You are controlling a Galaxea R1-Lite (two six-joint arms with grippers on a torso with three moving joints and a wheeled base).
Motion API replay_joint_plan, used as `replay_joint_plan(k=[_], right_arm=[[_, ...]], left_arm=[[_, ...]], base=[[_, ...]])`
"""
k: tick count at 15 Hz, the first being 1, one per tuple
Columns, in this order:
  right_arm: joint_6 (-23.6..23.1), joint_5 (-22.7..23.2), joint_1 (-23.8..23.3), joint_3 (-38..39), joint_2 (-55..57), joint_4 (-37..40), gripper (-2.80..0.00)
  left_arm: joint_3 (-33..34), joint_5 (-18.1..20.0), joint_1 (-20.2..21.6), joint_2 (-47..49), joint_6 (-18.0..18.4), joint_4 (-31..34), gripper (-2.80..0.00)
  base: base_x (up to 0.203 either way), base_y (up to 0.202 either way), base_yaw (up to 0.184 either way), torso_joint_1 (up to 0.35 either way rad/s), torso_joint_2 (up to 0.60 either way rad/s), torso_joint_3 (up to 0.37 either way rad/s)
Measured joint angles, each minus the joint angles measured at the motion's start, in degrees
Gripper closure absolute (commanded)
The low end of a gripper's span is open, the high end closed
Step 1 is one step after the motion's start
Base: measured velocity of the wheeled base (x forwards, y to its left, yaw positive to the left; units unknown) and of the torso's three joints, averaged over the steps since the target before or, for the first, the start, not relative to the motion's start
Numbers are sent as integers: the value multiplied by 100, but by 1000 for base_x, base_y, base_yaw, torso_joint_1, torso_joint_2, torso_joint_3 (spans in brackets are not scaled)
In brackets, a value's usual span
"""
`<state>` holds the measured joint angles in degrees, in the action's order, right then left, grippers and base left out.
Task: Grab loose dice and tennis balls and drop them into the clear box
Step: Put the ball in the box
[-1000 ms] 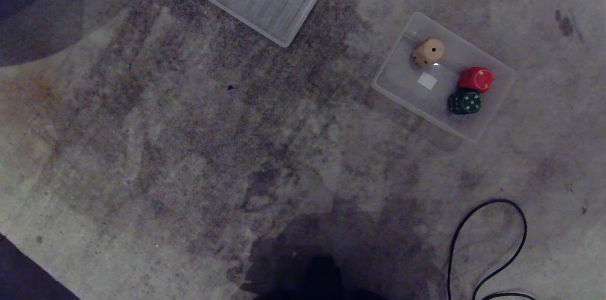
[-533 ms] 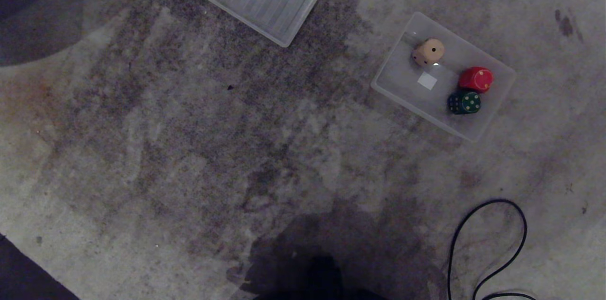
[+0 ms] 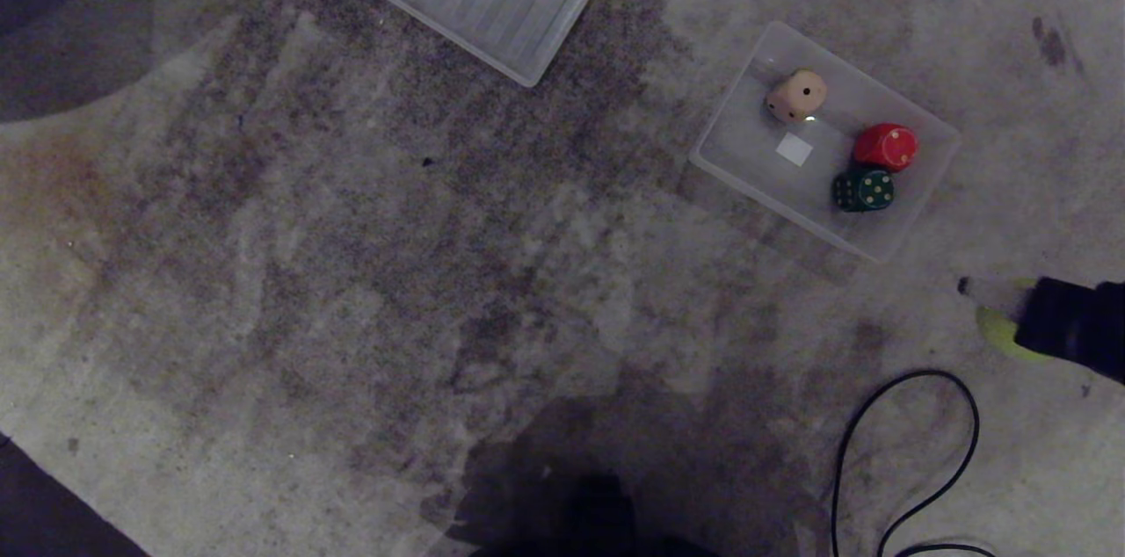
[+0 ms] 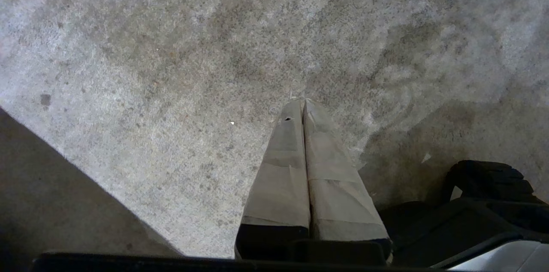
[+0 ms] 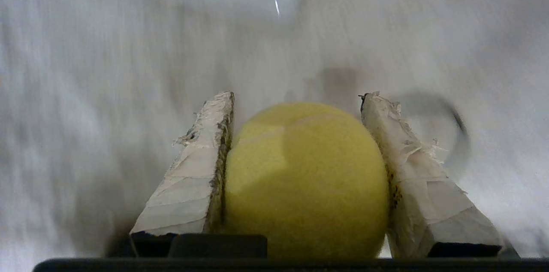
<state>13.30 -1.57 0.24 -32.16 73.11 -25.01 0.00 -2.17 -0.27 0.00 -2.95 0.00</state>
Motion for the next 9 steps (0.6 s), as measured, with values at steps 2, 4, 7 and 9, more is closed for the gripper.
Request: replay_joint_plan(k=[2, 4, 7, 9], right_arm=[[147, -2, 86, -881, 1141, -676, 0], [283, 8, 236, -1724, 2057, -1361, 0], [758, 52, 461, -2296, 2952, -2406, -280], [941, 83, 563, -2414, 3230, -2826, -280]], left_arm=[[0, 0, 0, 0, 0, 0, 0], [0, 1, 0, 0, -1, 0, 0], [0, 2, 0, 0, -1, 0, 0], [0, 0, 0, 0, 0, 0, 0]], base=[[0, 0, 0, 0, 0, 0], [0, 0, 0, 0, 0, 0], [0, 0, 0, 0, 0, 0], [0, 0, 0, 0, 0, 0]])
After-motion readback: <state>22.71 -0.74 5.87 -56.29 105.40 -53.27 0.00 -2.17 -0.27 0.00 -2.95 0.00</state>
